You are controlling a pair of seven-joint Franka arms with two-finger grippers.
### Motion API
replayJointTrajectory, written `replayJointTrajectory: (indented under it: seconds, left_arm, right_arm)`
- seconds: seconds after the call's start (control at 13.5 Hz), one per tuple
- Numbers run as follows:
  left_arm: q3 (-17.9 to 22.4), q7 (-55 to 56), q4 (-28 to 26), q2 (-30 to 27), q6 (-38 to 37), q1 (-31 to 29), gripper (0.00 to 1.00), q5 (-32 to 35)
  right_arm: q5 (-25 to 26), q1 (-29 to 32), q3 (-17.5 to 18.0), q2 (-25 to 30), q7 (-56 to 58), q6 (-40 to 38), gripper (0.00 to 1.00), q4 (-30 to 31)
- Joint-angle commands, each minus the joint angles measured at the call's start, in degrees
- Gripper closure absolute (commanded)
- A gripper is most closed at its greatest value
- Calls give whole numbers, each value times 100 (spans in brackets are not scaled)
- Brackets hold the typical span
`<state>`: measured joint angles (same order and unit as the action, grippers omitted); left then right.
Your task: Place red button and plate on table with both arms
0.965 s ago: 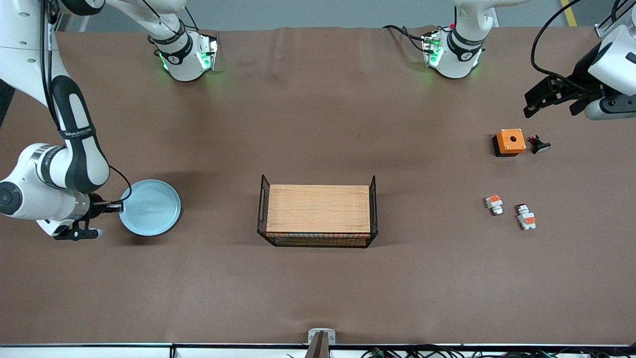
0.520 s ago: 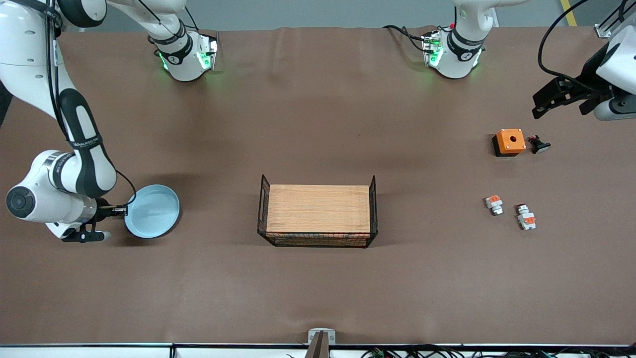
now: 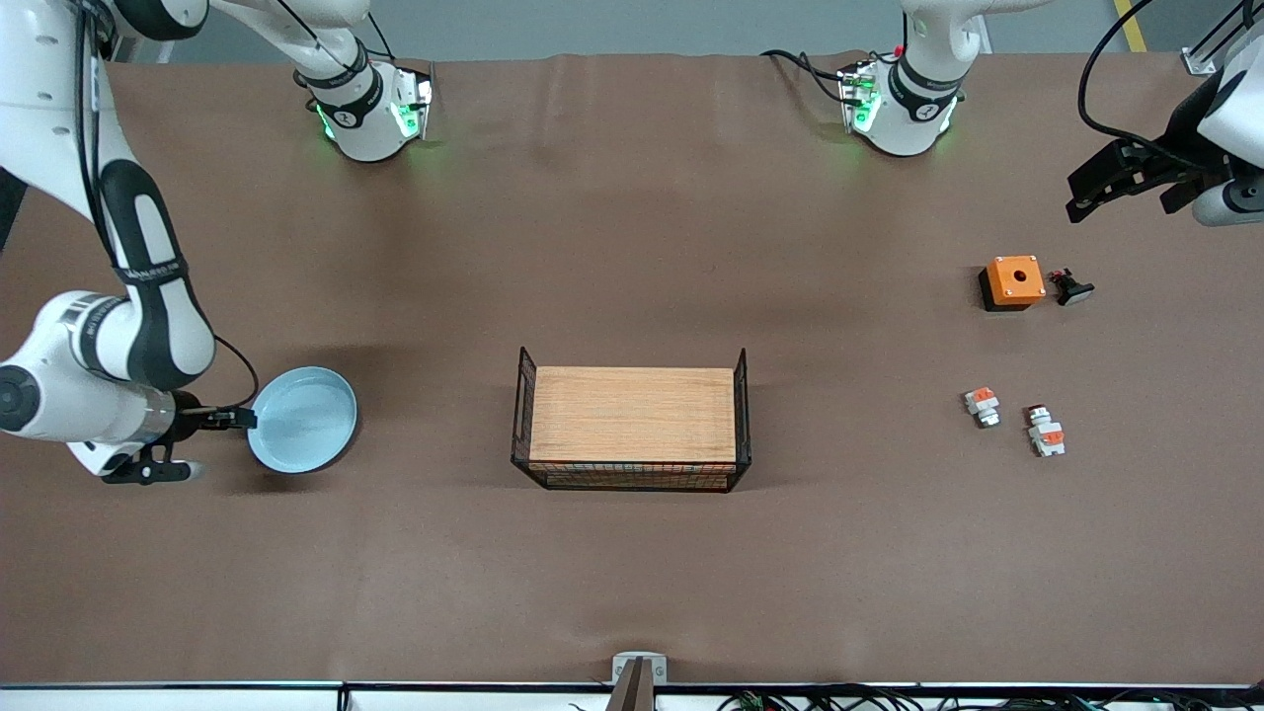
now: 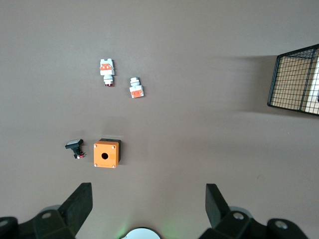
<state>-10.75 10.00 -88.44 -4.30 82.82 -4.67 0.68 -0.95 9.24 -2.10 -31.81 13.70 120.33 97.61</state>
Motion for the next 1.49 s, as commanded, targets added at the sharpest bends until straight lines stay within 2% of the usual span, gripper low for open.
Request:
replayJointTrajectory:
  seconds: [0.0, 0.22, 0.59, 0.89, 1.04, 1.41]
  left_arm:
    - [12, -7, -7, -71, -108, -8, 0, 99]
    - [12, 2, -7, -53, -99, -7, 0, 99]
    - [3, -33, -33, -62, -99, -52, 0, 99]
    - [3, -86, -51, -62, -99, -104, 0, 99]
    - [3, -86, -51, -62, -99, -87, 0, 99]
    - [-6, -86, -33, -53, -99, -87, 0, 90]
  right_arm:
    - [-1, -167, 70, 876, -182, -597, 1, 153]
    - [8, -580, 70, 1641, -1165, -1334, 1, 144]
    - [34, -977, 78, 2749, -1589, -2416, 0, -4]
    - [78, -1012, 105, 2883, -1589, -3374, 0, -1012]
    - [78, -1012, 114, 2883, -1598, -3525, 0, -1418]
    - [104, -1003, 96, 2856, -1598, -3569, 0, -1657]
